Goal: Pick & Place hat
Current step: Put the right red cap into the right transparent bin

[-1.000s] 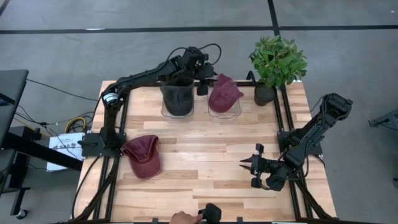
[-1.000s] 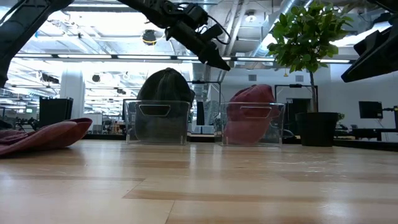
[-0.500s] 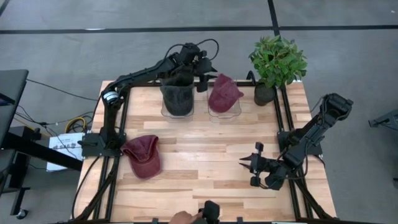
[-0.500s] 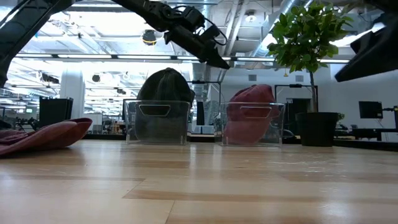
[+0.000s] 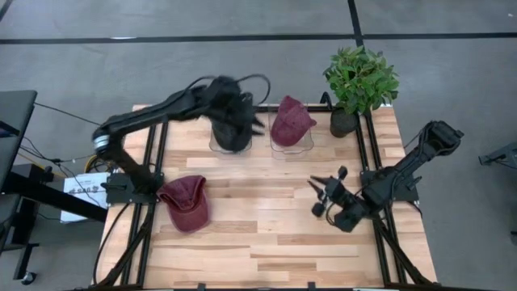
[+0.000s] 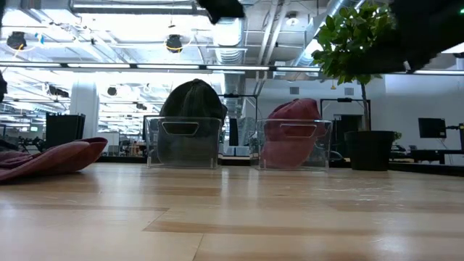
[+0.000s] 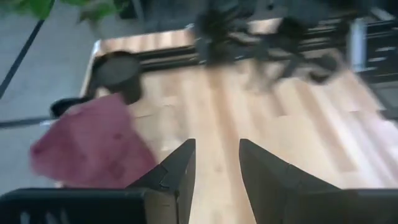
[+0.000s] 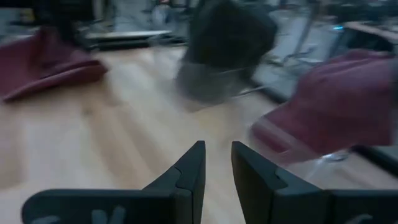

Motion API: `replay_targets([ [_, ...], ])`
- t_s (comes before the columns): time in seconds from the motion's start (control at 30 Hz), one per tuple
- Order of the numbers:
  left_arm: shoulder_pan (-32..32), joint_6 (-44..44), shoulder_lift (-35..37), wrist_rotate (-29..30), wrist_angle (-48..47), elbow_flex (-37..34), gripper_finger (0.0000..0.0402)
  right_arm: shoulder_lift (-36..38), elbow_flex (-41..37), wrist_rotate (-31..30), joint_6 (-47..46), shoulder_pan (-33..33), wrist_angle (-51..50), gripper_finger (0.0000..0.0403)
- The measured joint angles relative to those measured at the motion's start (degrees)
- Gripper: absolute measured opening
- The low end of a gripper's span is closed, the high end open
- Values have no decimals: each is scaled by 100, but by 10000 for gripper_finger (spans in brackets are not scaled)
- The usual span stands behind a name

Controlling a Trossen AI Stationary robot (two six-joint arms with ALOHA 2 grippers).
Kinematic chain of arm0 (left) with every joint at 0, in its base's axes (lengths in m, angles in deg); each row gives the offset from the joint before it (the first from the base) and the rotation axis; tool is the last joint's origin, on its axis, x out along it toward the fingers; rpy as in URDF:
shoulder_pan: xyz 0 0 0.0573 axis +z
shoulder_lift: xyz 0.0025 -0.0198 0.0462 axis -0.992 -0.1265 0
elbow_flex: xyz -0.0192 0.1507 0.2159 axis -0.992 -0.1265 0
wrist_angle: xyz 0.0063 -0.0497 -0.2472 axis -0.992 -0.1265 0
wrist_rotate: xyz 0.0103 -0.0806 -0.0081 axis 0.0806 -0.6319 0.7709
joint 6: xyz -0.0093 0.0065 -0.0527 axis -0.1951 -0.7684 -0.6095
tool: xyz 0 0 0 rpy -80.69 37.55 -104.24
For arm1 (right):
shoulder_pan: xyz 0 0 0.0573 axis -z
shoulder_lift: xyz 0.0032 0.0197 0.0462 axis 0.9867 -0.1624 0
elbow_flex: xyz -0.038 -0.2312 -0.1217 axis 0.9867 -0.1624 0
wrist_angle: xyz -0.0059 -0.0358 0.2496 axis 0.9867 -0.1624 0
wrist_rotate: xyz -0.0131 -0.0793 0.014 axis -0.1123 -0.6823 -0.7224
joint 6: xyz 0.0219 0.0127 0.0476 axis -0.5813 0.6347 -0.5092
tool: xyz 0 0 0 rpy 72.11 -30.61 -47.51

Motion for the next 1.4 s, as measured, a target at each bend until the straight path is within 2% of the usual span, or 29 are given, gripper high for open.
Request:
replay_targets([
  [0.1, -566, -338, 751, 351, 199, -702, 121, 178, 0, -71, 275, 453, -5, 70],
  [0.23, -1342, -994, 1739, 1015, 922, -1766, 121, 281, 0, -10, 694, 1156, 17, 70],
  [0.47, -2476, -1855, 3096, 1906, 2664, -3665, 121, 296, 0, 1078, 1793, 2477, 495, 70],
  [0.6, -2821, -1965, 3579, 2069, 3418, -4471, 121, 295, 0, 1505, 2406, 3079, 923, 70],
  [0.8, -3143, -2220, 3873, 2081, 4011, -5335, 121, 295, 0, 2830, 3089, 3976, 1680, 70],
  [1.03, -3497, -2220, 3860, 2062, 5484, -6272, 121, 295, 0, 4071, 3311, 4708, 2056, 70],
  [1.27, -3622, -2202, 3864, 2063, 6353, -6632, 121, 246, 0, 4990, 3309, 5130, 1776, 70],
  [1.4, -3622, -2161, 3860, 2061, 6312, -6634, 121, 246, 0, 4973, 3306, 5297, 1429, 70],
])
